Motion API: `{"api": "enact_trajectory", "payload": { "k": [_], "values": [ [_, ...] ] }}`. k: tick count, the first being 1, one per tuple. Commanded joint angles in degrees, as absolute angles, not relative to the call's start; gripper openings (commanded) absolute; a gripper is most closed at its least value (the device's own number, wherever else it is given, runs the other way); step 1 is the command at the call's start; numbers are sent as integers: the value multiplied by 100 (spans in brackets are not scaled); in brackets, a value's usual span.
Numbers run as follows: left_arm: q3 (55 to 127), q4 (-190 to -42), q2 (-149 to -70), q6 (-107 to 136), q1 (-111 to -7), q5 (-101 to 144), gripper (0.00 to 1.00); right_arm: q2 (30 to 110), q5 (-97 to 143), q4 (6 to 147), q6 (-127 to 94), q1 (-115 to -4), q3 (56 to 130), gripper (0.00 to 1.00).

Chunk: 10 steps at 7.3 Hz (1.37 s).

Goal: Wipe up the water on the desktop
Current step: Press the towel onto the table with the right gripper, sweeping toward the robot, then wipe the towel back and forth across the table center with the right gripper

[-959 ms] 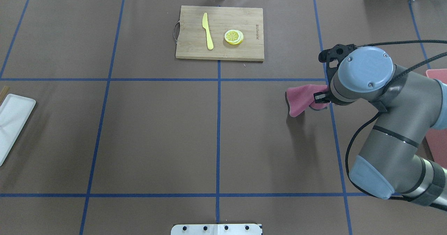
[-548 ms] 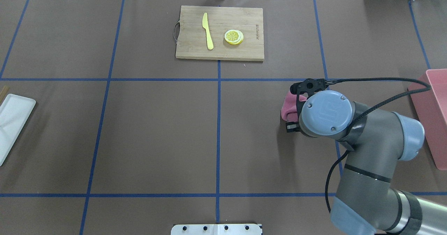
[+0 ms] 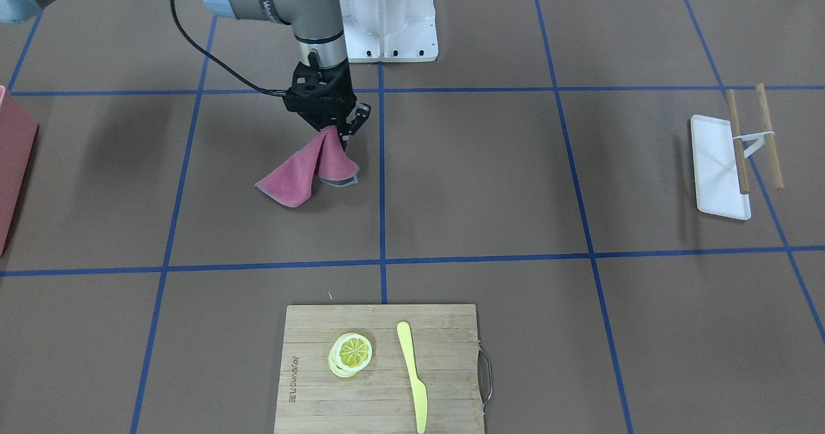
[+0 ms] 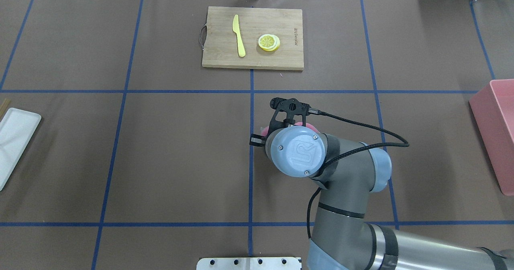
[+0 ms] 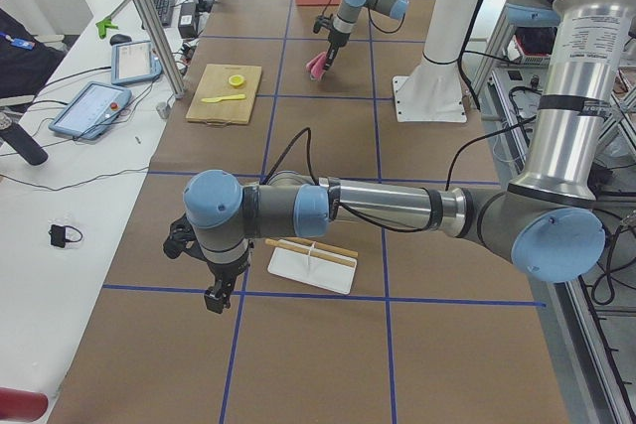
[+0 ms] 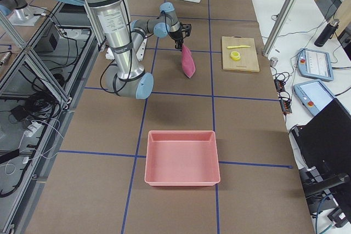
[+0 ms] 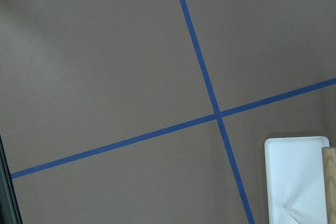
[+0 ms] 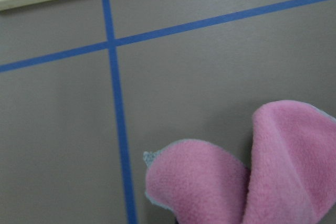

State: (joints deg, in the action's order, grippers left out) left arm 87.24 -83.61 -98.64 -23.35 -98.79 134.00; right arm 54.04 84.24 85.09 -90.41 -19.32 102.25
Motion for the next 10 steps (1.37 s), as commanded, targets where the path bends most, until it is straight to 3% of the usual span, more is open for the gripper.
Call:
{"api": "enact_trajectory", "payload": {
  "k": [1, 3, 5, 7, 10],
  "values": [
    [8736, -8367, -9835, -2338, -9879, 13403, 99, 5089, 7398, 7389, -9981, -1384, 9809, 0],
    [8754, -8376, -9800, -2338, -9879, 13403, 99, 5176, 7215, 7022, -10178, -1239, 9844, 0],
    [8754, -8376, -9800, -2338, -9879, 13403, 99, 5701, 7749, 8481, -9022, -1589, 10332, 0],
    [8754, -8411, -9800, -2329, -9879, 13403, 99, 6447, 8330, 10187, -7768, -2081, 11490, 0],
    [8736, -8446, -9791, -2329, -9879, 13403, 99, 7545, 8385, 11319, -6245, -2863, 12013, 0]
  ]
}}
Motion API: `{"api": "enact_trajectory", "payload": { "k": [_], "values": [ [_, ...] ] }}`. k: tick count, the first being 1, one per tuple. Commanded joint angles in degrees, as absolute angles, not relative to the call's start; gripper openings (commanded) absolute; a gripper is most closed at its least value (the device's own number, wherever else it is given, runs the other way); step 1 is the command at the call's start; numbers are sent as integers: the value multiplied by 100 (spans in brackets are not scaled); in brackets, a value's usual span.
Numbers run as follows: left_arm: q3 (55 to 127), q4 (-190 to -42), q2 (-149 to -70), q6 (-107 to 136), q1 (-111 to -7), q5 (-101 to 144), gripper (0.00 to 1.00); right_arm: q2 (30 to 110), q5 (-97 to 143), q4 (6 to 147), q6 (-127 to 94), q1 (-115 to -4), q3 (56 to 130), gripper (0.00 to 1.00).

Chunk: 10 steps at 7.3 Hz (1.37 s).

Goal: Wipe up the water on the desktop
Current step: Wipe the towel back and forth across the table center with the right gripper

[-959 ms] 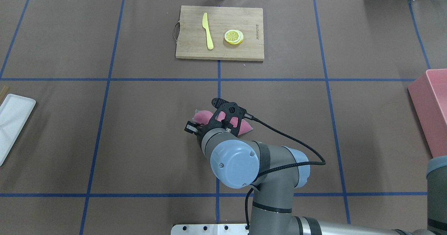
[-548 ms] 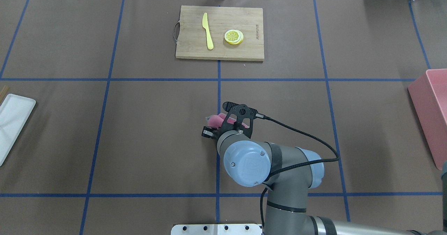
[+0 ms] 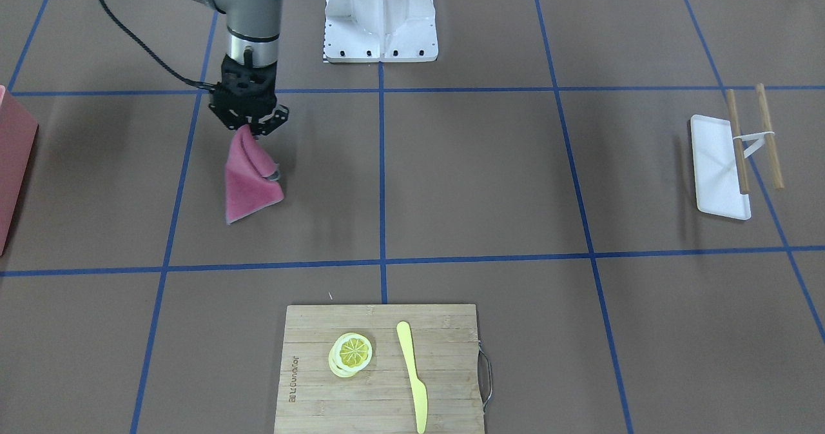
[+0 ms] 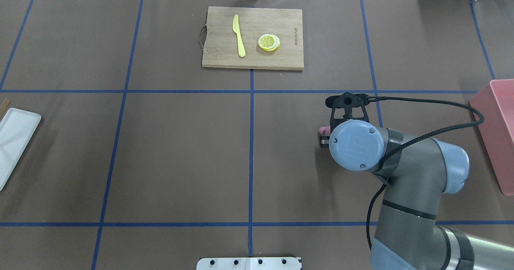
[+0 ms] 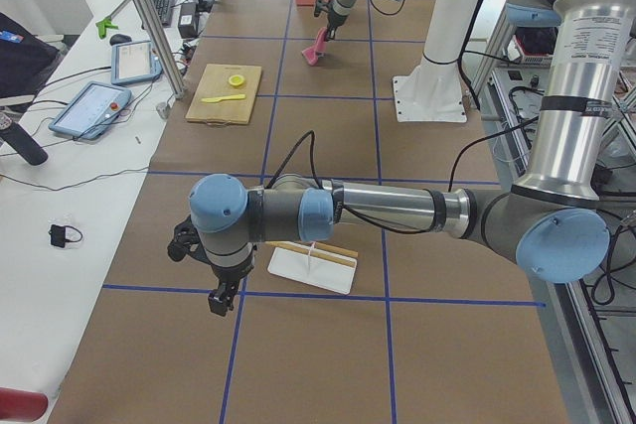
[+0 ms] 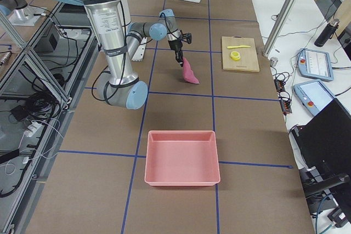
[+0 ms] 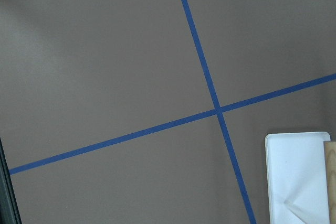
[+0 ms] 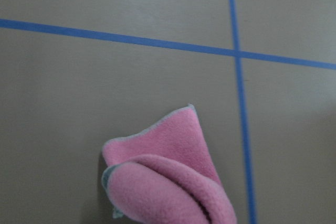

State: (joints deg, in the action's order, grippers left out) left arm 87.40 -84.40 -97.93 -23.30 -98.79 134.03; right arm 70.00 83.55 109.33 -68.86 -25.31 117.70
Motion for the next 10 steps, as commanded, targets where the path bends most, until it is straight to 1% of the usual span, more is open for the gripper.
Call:
{"api": "enact_trajectory", "payload": {
  "k": [1, 2, 3, 5, 6, 7, 9, 10],
  "values": [
    [8736, -8446, -9791, -2329, -9879, 13403, 99, 7898, 8359, 11477, -5962, -3013, 12084, 0],
    [8736, -8446, -9791, -2329, -9879, 13403, 99, 7988, 8332, 11513, -5889, -3032, 12068, 0],
    [8719, -8455, -9791, -2320, -9879, 13403, 99, 7850, 8376, 11488, -5941, -3015, 12093, 0],
    [8701, -8490, -9791, -2303, -9870, 13403, 99, 6721, 8786, 11461, -6718, -2806, 11902, 0],
    [8701, -8490, -9791, -2303, -9870, 13403, 99, 6149, 8789, 11409, -7298, -2499, 11605, 0],
    [8692, -8490, -9791, -2303, -9870, 13403, 99, 5674, 8789, 10921, -7834, -2296, 11227, 0],
    [8675, -8490, -9791, -2303, -9870, 13403, 99, 5276, 8702, 9577, -8698, -2005, 10620, 0],
    [8675, -8490, -9791, -2303, -9870, 13412, 99, 4856, 8501, 9493, -9040, -1856, 10304, 0]
  ]
}}
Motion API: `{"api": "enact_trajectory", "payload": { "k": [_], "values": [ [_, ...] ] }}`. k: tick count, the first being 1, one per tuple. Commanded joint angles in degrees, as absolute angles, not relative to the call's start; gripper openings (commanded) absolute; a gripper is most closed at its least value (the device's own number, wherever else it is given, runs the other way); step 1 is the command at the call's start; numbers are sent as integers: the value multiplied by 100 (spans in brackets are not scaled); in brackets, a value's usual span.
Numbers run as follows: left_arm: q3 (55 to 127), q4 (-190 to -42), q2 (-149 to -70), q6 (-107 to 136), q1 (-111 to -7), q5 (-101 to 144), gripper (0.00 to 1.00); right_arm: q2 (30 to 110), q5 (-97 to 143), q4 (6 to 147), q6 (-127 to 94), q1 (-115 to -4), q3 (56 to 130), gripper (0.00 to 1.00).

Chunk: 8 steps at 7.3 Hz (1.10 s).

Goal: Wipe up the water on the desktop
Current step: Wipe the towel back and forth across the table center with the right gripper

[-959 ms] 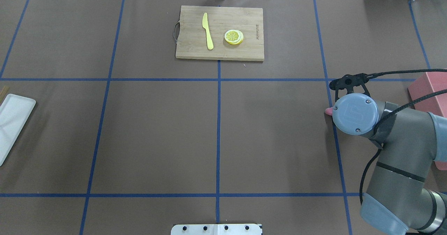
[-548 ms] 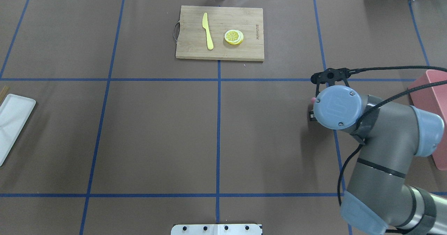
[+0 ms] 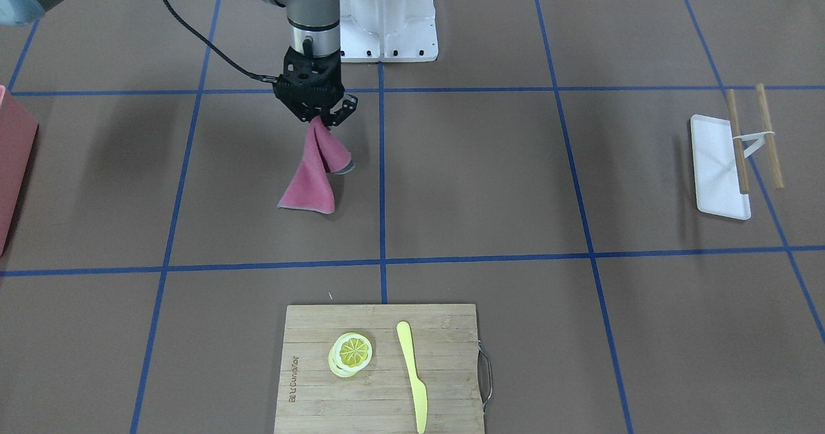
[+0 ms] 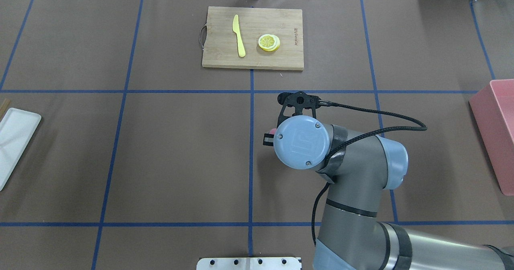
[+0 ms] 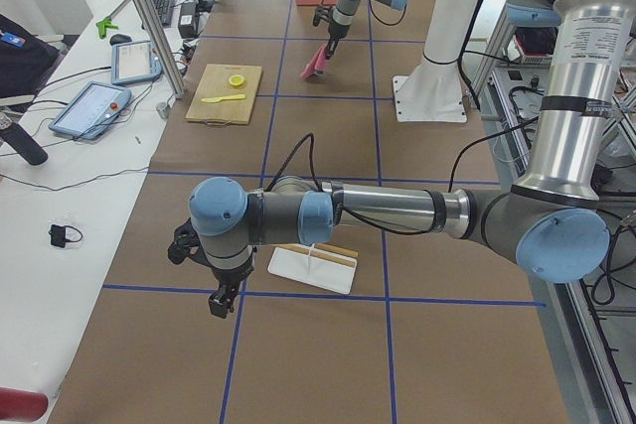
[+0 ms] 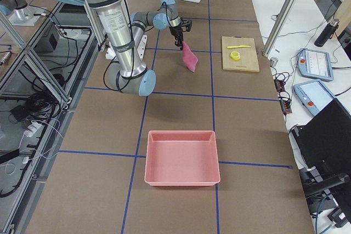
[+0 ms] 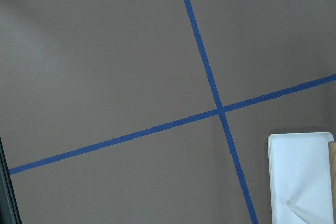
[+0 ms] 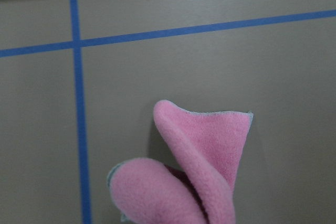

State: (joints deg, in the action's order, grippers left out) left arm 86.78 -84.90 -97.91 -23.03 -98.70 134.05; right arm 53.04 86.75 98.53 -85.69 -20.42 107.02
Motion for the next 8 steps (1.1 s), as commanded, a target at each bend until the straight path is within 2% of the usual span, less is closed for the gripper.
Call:
{"api": "enact_trajectory", "payload": {
  "k": [1, 3, 5, 6, 8],
  "values": [
    [8675, -8490, -9791, -2303, -9870, 13412, 99, 4617, 8412, 9492, -9375, -1741, 10179, 0],
    [8675, -8490, -9791, -2303, -9870, 13412, 99, 4718, 8385, 9246, -9467, -1670, 10169, 0],
    [8692, -8490, -9791, -2303, -9870, 13412, 99, 5070, 8420, 10101, -8924, -1740, 10204, 0],
    [8692, -8490, -9791, -2303, -9870, 13412, 99, 5315, 8446, 10482, -8677, -1819, 10404, 0],
    [8684, -8490, -9791, -2303, -9861, 13412, 99, 6079, 8455, 11578, -7757, -1994, 11342, 0]
  ]
}}
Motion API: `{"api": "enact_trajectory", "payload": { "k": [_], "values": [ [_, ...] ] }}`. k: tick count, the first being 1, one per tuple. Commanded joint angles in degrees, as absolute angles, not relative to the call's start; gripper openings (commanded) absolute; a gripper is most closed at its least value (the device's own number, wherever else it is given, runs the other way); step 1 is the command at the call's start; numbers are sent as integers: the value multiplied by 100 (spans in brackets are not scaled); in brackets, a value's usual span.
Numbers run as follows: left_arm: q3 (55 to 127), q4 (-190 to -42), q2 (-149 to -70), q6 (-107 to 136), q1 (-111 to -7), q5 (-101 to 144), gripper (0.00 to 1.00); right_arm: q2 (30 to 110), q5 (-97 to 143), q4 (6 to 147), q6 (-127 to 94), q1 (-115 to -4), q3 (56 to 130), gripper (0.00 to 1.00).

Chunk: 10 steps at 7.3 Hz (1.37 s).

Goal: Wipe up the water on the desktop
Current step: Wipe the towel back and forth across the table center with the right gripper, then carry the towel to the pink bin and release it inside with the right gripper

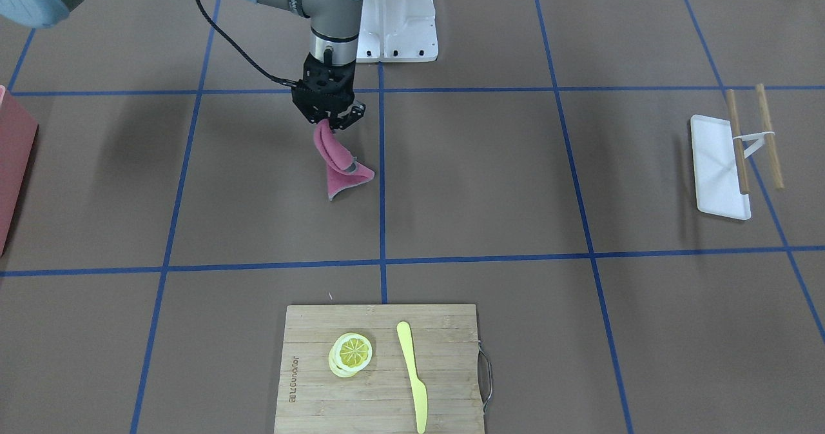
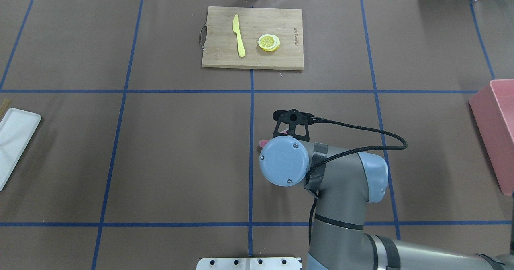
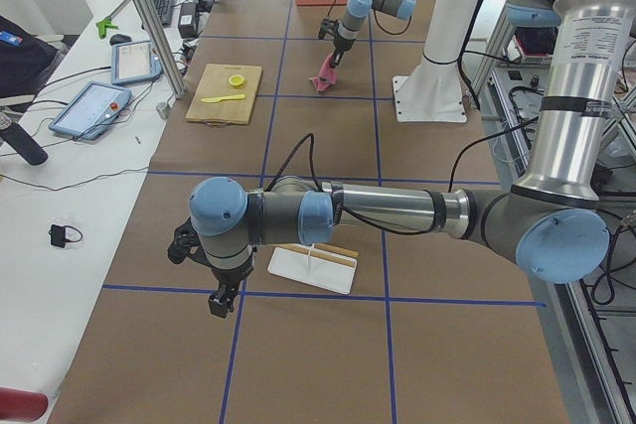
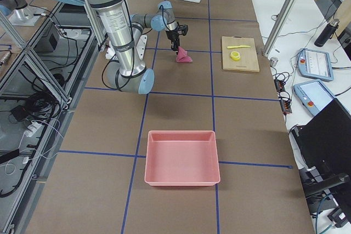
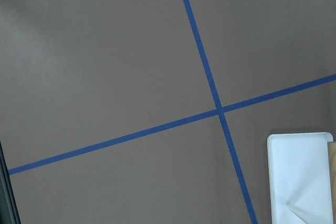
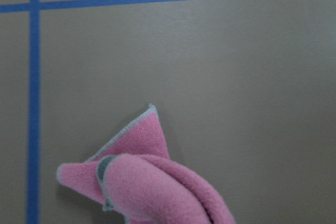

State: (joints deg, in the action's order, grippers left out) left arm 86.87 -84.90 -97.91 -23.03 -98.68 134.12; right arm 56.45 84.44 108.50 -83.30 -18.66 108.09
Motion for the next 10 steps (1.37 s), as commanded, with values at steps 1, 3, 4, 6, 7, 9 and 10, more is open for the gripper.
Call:
{"api": "enact_trajectory", "payload": {
  "k": [1, 3, 4, 6, 7, 9, 10],
  "values": [
    [8684, -8490, -9791, -2303, -9861, 13412, 99, 6273, 8446, 12228, -7387, -2143, 11555, 0],
    [8684, -8490, -9791, -2303, -9861, 13412, 99, 6555, 8446, 12743, -6814, -2398, 11584, 0],
    [8684, -8490, -9791, -2303, -9861, 13412, 99, 6504, 8455, 12744, -6742, -2539, 11662, 0],
    [8684, -8490, -9791, -2303, -9853, 13412, 99, 6407, 8743, 12709, -6409, -2977, 12326, 0],
    [8684, -8490, -9791, -2303, -9853, 13412, 99, 6242, 9015, 12709, -6294, -3345, 12601, 0],
    [8675, -8490, -9791, -2294, -9853, 13403, 99, 6214, 9882, 12700, -5237, -4414, 12928, 0],
    [8684, -8490, -9791, -2303, -9844, 13412, 99, 6266, 10410, 12709, -4464, -5160, 12964, 0]
  ]
}}
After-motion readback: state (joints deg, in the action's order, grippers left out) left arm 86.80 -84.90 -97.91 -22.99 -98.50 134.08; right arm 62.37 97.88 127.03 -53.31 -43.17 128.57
